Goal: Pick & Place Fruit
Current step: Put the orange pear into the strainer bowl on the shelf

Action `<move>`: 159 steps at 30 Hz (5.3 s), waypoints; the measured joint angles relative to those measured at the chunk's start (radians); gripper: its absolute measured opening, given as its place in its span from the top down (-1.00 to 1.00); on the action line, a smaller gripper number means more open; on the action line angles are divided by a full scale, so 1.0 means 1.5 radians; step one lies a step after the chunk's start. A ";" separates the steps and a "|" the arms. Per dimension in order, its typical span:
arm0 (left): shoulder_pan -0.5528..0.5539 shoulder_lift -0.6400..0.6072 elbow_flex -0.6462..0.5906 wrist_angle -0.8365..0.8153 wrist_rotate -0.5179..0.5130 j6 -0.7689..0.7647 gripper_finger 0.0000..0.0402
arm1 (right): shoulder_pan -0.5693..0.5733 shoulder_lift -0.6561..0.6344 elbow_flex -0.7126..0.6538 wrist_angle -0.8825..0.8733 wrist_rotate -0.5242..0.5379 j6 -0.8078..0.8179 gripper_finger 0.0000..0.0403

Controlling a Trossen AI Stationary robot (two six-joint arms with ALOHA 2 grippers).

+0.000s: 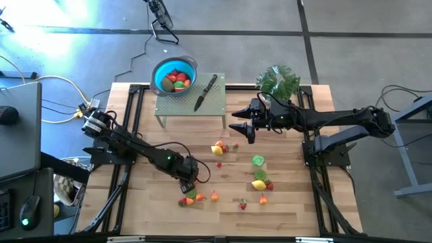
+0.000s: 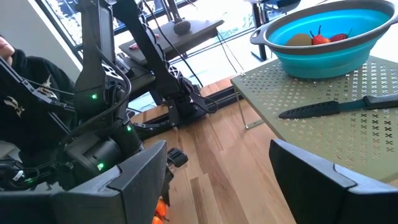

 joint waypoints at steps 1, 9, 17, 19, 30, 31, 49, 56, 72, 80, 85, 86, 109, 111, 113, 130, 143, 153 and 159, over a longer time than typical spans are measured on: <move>0.000 0.000 0.000 0.000 0.001 0.000 0.37 | 0.000 0.000 0.000 0.000 0.000 0.000 -0.37; 0.000 0.000 0.000 -0.002 0.014 0.000 0.37 | 0.000 0.000 0.000 0.000 0.000 0.000 -0.37; 0.000 0.000 0.000 -0.003 0.016 0.000 0.37 | 0.000 0.000 0.000 0.000 0.000 0.000 -0.37; 0.000 0.000 0.000 -0.004 0.025 0.002 0.37 | 0.000 0.000 0.000 0.000 0.000 0.000 -0.37; 0.000 -0.021 0.001 -0.017 0.059 0.019 0.37 | 0.000 0.000 0.000 0.000 0.000 0.000 -0.37; 0.000 -0.028 0.001 -0.026 0.052 0.019 0.37 | 0.000 0.000 0.000 0.000 0.000 0.000 -0.37; 0.000 -0.197 0.023 -0.052 0.026 0.018 0.37 | 0.000 0.000 0.000 0.001 0.008 -0.005 -0.37; 0.001 -0.234 0.087 -0.056 -0.056 0.035 0.37 | 0.000 0.000 0.000 0.001 0.043 0.001 -0.37; 0.001 -0.240 0.282 -0.043 -0.316 0.169 0.37 | 0.000 0.000 0.000 0.001 0.050 0.019 -0.37; 0.001 -0.239 0.355 -0.043 -0.398 0.220 0.37 | 0.000 0.000 0.000 0.001 -0.021 0.047 -0.37; 0.009 -0.239 0.395 -0.065 -0.477 0.233 0.37 | 0.000 0.000 0.000 0.003 -0.021 0.004 -0.37; 0.016 -0.239 0.401 -0.075 -0.480 0.233 0.37 | 0.000 0.000 0.000 0.006 -0.016 0.003 -0.37; 0.428 -0.239 0.425 -0.269 -0.440 0.190 0.37 | 0.000 0.000 0.000 0.056 -0.016 -0.040 -0.37; 0.466 -0.239 0.425 -0.288 -0.419 0.185 0.37 | 0.000 0.000 0.000 0.055 -0.016 -0.040 -0.37; 0.502 -0.239 0.425 -0.301 -0.388 0.173 0.37 | 0.000 0.000 0.000 0.055 -0.016 -0.040 -0.37; 0.629 -0.151 0.424 -0.323 -0.235 0.150 0.37 | 0.000 0.000 0.000 0.054 -0.015 -0.057 -0.37; 0.629 -0.112 0.424 -0.365 -0.223 0.117 0.37 | 0.000 0.000 0.000 0.050 -0.015 -0.057 -0.37; 0.629 -0.112 0.424 -0.368 -0.255 0.117 0.37 | 0.000 0.000 0.000 0.041 -0.015 -0.057 -0.37; 0.629 -0.112 0.424 -0.368 -0.256 0.117 0.25 | 0.000 0.000 0.000 0.041 -0.015 -0.057 -0.37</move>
